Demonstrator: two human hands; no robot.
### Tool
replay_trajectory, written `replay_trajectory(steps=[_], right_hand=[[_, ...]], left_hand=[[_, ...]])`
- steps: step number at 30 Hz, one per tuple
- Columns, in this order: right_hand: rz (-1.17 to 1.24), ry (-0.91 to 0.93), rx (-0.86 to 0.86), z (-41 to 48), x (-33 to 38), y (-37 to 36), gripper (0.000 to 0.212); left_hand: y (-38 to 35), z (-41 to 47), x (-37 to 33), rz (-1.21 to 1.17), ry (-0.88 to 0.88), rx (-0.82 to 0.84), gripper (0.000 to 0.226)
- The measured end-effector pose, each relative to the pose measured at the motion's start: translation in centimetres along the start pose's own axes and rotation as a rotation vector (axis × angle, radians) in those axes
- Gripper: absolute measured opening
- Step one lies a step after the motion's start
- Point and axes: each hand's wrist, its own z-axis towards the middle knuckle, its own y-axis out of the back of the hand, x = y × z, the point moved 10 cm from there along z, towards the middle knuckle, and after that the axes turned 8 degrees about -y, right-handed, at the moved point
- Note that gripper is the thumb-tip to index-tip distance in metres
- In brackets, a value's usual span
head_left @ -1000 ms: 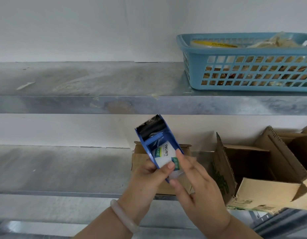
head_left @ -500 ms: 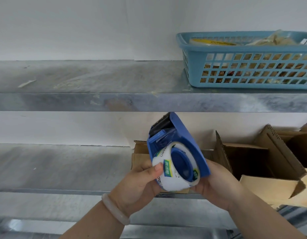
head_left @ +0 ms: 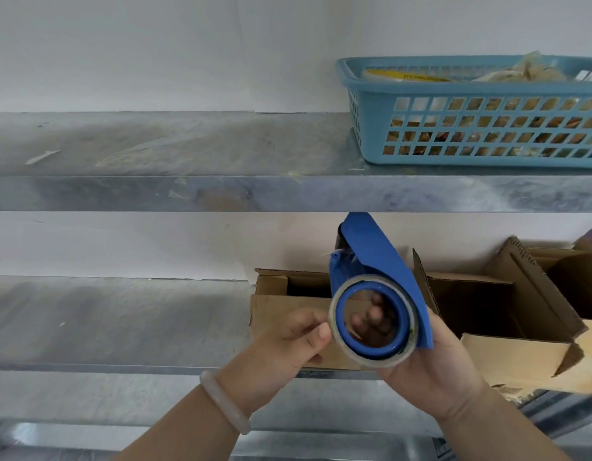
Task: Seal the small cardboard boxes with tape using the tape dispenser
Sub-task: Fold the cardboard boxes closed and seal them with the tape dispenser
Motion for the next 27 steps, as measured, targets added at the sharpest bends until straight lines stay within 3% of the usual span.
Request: replay_trajectory(steps=[2, 3, 6, 9, 12, 20, 27], right_hand=[[-0.003, 0.079, 0.015, -0.3, 1.6, -0.1, 0.058], [-0.01, 0.09, 0.139, 0.1, 2.2, -1.2, 0.049], [-0.086, 0.053, 0.172, 0.5, 3.1, -0.4, 0.03], [-0.068, 0.022, 0.175, 0.9, 3.4, -0.1, 0.03], [-0.143, 0.066, 0.027, 1.6, 3.6, 0.8, 0.044], [-0.329, 0.014, -0.057, 4.7, 3.4, 0.2, 0.052], [-0.455, -0.023, -0.133, 6.4, 4.0, 0.1, 0.066]], left_hand=[[1.1, 0.3, -0.4, 0.107, -0.051, -0.083, 0.043], [2.3, 0.4, -0.7, 0.208, -0.103, -0.159, 0.04], [6.1, 0.6, -2.9, 0.753, -0.356, -0.417, 0.045], [7.5, 2.5, -0.9, 1.027, -0.274, -0.336, 0.061], [8.3, 3.7, 2.8, 0.942, -0.095, -0.217, 0.052], [9.4, 4.8, 4.7, 0.881, -0.12, -0.319, 0.033], [9.0, 5.4, 6.0, 0.857, -0.09, -0.053, 0.034]])
